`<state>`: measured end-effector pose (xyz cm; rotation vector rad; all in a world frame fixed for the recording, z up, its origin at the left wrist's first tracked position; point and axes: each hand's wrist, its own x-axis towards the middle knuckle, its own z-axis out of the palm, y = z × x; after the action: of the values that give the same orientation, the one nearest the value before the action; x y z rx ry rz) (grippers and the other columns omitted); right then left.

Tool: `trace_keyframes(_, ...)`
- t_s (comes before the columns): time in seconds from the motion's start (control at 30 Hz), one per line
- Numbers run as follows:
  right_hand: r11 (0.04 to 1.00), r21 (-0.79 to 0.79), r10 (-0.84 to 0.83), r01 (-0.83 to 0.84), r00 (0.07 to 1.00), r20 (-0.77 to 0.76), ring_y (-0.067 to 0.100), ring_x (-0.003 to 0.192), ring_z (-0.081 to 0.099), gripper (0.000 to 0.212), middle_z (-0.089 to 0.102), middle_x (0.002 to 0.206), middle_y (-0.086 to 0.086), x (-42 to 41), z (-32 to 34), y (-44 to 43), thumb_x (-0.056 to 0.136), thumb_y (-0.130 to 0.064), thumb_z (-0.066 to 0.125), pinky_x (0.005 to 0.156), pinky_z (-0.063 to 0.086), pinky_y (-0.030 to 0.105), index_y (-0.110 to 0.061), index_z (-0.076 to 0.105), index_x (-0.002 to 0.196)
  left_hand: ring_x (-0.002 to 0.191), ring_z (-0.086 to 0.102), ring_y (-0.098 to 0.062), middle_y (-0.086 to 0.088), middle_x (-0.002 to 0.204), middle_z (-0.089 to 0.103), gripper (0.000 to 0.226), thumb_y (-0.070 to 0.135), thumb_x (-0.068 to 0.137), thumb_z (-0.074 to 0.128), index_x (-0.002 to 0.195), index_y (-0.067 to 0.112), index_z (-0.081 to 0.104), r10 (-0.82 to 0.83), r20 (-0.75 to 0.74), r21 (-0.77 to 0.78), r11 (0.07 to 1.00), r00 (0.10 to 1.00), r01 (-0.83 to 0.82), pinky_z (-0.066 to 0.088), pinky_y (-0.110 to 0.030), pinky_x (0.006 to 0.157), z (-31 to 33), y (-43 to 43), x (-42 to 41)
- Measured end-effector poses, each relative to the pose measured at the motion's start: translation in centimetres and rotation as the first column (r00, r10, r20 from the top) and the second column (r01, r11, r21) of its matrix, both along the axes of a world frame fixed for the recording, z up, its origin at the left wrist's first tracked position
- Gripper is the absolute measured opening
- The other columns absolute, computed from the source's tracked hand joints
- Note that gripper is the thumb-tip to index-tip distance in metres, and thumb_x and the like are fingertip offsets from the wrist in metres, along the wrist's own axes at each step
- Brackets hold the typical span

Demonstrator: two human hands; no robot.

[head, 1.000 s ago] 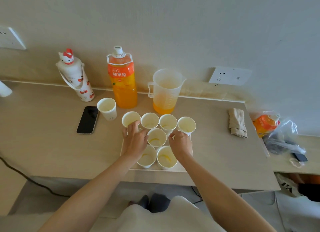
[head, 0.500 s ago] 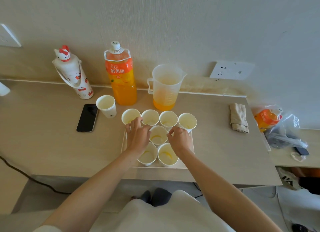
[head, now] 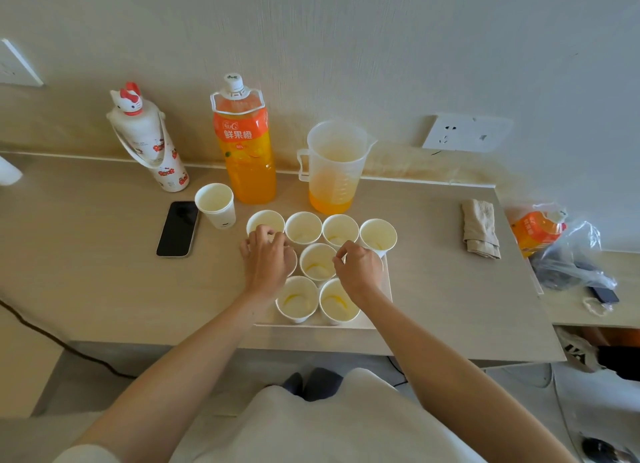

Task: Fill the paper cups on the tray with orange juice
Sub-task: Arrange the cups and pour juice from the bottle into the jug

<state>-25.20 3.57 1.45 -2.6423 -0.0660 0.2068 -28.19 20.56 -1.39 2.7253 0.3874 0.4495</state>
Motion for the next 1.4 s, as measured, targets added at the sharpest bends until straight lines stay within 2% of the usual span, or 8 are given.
trace_keyframes(0.1, 0.999, 0.031, 0.01, -0.01, 1.0, -0.011, 0.019, 0.072, 0.052, 0.014, 0.067, 0.093, 0.005, -0.1, 0.2, 1.4, 0.095, -0.02, 0.054, 0.047, 0.025, 0.025, -0.012, 0.065, 0.099, 0.093, 0.052, -0.033, -0.012, 0.098, 0.053, 0.007, 0.013, 0.084, 0.067, 0.079, 0.009, 0.065, 0.07, -0.015, 0.018, 0.997, 0.997, -0.07, 0.031, -0.044, 0.082, 0.6, 1.5, -0.6)
trace_keyframes(0.3, 0.992, 0.058, 0.113, -0.111, 0.993, -0.045, 0.027, 0.086, 0.061, 0.013, 0.067, 0.097, 0.006, -0.4, 0.5, 3.8, 0.093, -0.021, 0.056, 0.062, 0.037, 0.028, -0.013, 0.064, 0.099, 0.092, 0.048, -0.028, -0.008, 0.093, 0.05, 0.017, 0.021, 0.086, 0.064, 0.074, 0.01, 0.067, 0.208, -0.1, 0.056, 0.978, 0.973, -0.203, 0.031, -0.041, 0.086, 1.1, 3.3, -2.4)
trace_keyframes(0.57, 0.987, 0.06, 0.151, -0.146, 0.985, -0.082, 0.022, 0.086, 0.063, 0.012, 0.068, 0.095, 0.002, -0.5, 0.3, 4.9, 0.09, -0.019, 0.057, 0.064, 0.039, 0.027, -0.017, 0.068, 0.095, 0.096, 0.045, -0.024, -0.005, 0.098, 0.048, 0.027, 0.032, 0.092, 0.056, 0.084, 0.012, 0.071, 0.234, -0.205, 0.09, 0.971, 0.95, -0.22, 0.027, -0.037, 0.09, 0.2, 3.7, -2.7)
trace_keyframes(0.87, 0.989, 0.043, 0.143, -0.14, 0.986, -0.088, 0.016, 0.074, 0.05, 0.012, 0.066, 0.093, -0.001, -0.5, -0.1, 4.5, 0.09, -0.02, 0.056, 0.062, 0.034, 0.025, -0.018, 0.067, 0.093, 0.099, 0.045, -0.025, -0.006, 0.101, 0.05, 0.024, 0.03, 0.094, 0.053, 0.09, 0.012, 0.069, 0.215, -0.225, 0.079, 0.976, 0.95, -0.202, 0.025, -0.037, 0.09, 0.1, 3.3, -2.2)
trace_keyframes(1.03, 0.991, 0.052, 0.131, -0.127, 0.988, -0.08, 0.017, 0.072, 0.051, 0.014, 0.056, 0.08, -0.006, -0.5, 0.0, 4.1, 0.091, -0.02, 0.054, 0.058, 0.033, 0.025, -0.016, 0.067, 0.091, 0.097, 0.046, -0.026, -0.007, 0.101, 0.051, 0.026, 0.03, 0.095, 0.052, 0.091, 0.012, 0.069, 0.207, -0.235, 0.059, 0.978, 0.95, -0.199, 0.025, -0.037, 0.09, -0.1, 3.3, -2.0)
trace_keyframes(1.17, 0.991, 0.046, 0.128, -0.124, 0.987, -0.095, 0.021, 0.077, 0.057, 0.012, 0.06, 0.084, -0.002, -0.7, -0.1, 3.2, 0.092, -0.022, 0.056, 0.06, 0.037, 0.027, -0.016, 0.067, 0.093, 0.089, 0.047, -0.028, -0.009, 0.092, 0.052, 0.031, 0.033, 0.096, 0.051, 0.086, 0.008, 0.066, 0.223, -0.202, 0.086, 0.974, 0.954, -0.209, 0.029, -0.039, 0.087, 0.0, 3.3, -3.0)
trace_keyframes(1.27, 0.992, 0.035, 0.12, -0.118, 0.988, -0.094, 0.024, 0.086, 0.063, 0.012, 0.066, 0.094, 0.002, -0.9, -0.5, 2.0, 0.092, -0.023, 0.059, 0.061, 0.039, 0.027, -0.016, 0.067, 0.096, 0.086, 0.049, -0.027, -0.006, 0.085, 0.051, 0.029, 0.032, 0.096, 0.052, 0.077, 0.011, 0.062, 0.137, -0.205, 0.072, 0.99, 0.969, -0.125, 0.029, -0.038, 0.084, 0.3, 3.8, -4.0)
trace_keyframes(1.4, 0.994, 0.056, 0.102, -0.098, 0.991, -0.084, 0.025, 0.086, 0.062, 0.012, 0.068, 0.093, 0.005, -1.7, -1.0, 1.4, 0.091, -0.024, 0.061, 0.068, 0.049, 0.032, -0.015, 0.067, 0.096, 0.076, 0.052, -0.023, 0.002, 0.07, 0.049, 0.034, 0.032, 0.095, 0.05, 0.065, 0.016, 0.05, -0.016, -0.257, -0.007, 1.0, 0.966, 0.015, 0.033, -0.035, 0.078, 0.5, 3.7, -5.0)
